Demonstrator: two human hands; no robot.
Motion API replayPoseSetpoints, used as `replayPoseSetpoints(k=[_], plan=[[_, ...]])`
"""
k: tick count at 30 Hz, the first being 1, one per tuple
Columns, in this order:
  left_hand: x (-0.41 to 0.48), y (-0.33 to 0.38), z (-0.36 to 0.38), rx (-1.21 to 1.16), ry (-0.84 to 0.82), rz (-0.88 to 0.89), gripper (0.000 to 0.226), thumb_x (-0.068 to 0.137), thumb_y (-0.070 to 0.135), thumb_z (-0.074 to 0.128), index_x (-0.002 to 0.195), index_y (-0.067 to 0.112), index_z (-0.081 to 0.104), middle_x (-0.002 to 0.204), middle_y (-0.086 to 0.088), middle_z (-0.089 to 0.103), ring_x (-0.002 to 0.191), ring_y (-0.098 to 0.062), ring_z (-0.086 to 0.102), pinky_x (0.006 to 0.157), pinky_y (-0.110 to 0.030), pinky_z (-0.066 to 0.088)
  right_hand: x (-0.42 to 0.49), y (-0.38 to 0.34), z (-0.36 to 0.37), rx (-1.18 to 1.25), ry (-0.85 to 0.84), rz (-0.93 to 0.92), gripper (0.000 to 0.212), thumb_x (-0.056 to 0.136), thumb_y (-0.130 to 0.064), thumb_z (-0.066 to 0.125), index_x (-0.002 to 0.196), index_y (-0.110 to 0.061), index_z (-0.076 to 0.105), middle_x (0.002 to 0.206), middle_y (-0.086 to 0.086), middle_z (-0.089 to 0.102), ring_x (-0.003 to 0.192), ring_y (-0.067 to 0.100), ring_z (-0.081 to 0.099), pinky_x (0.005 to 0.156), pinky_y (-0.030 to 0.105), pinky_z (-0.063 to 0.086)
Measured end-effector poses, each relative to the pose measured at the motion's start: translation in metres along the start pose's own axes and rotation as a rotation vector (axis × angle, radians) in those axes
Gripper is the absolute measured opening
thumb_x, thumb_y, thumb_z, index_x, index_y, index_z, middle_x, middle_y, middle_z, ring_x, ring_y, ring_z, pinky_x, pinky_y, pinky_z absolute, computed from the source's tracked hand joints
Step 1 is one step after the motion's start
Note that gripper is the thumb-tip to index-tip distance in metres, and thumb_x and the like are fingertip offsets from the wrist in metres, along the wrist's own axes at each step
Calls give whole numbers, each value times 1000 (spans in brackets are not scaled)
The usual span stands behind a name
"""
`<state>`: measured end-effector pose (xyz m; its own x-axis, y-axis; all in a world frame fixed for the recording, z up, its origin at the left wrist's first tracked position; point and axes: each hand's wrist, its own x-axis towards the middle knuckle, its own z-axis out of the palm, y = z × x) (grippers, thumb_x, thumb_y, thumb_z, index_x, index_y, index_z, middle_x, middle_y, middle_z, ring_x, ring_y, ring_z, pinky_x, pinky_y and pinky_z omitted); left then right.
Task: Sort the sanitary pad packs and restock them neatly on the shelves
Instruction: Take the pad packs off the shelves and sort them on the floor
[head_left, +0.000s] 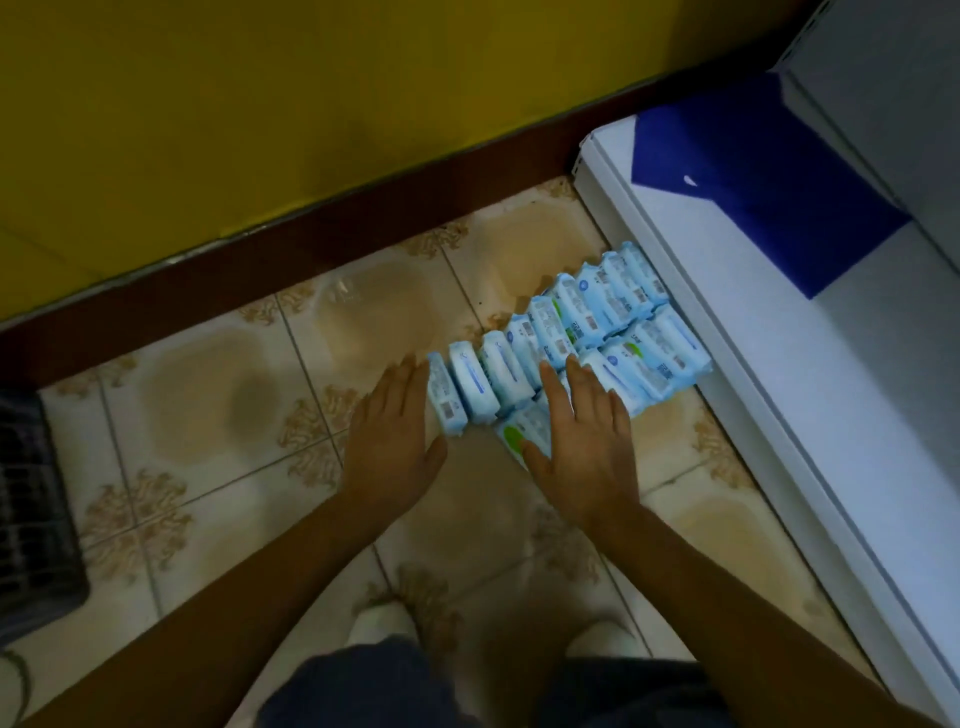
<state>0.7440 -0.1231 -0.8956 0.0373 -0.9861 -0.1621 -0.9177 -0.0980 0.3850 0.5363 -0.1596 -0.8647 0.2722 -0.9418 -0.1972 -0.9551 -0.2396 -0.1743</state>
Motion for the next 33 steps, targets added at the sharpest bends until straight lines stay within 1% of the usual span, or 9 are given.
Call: replayPoseSetpoints(k=[5,11,14,16,19,21,24,28,33], plan=[[-54,91,-156,202,54,292,99,64,27,83,143,5,28,147,-19,41,135,-35,36,101,-57,38,-77,-21,-141,-22,78,-3,93,65,-44,82,142,-12,40,144,18,46,131,33,46,104,54,37],[-122,215,-329,230,81,567,76,80,37,48,147,8,25,152,-14,31,140,-29,27,107,-49,36,-184,-37,-350,-87,272,19,87,74,-46,74,143,-15,31,148,16,41,136,33,40,112,49,20],[-158,279,-384,202,88,693,80,84,40,43,152,11,11,157,-12,20,142,-27,24,109,-51,32,-245,-29,-432,-134,349,33,79,79,-40,70,143,-14,31,149,17,40,136,34,40,111,51,17],[-179,318,-403,164,94,798,89,85,39,54,153,15,2,157,-11,18,143,-28,24,107,-54,36,-287,-16,-469,-199,384,64,80,76,-39,73,143,-13,37,148,17,41,135,33,41,111,51,19],[-216,382,-416,84,130,906,97,78,35,73,151,15,12,156,-10,22,143,-28,23,109,-53,32,-359,11,-501,-285,468,173,79,76,-42,74,143,-14,41,149,15,40,136,32,40,113,53,23],[-243,431,-424,99,173,974,86,81,37,63,150,13,18,157,-10,22,145,-27,19,112,-50,26,-408,34,-523,-316,537,252,78,78,-42,73,143,-15,39,150,15,38,137,32,38,114,53,23],[-292,517,-425,83,176,1068,81,88,46,42,153,15,6,161,-7,9,148,-24,8,117,-47,17,-494,77,-558,-348,665,359,75,81,-40,71,144,-16,38,151,15,37,139,31,35,113,51,20],[-364,625,-413,-61,178,1230,82,85,41,53,151,14,12,159,-10,15,147,-24,10,116,-45,14,-609,132,-597,-415,804,544,74,82,-41,70,143,-15,38,150,15,38,138,31,33,113,50,21],[-416,715,-421,-96,213,1356,79,88,47,42,153,17,8,161,-8,9,148,-22,7,118,-45,13,-691,177,-634,-419,835,721,68,87,-45,53,146,-15,35,152,13,34,140,29,27,113,48,17]])
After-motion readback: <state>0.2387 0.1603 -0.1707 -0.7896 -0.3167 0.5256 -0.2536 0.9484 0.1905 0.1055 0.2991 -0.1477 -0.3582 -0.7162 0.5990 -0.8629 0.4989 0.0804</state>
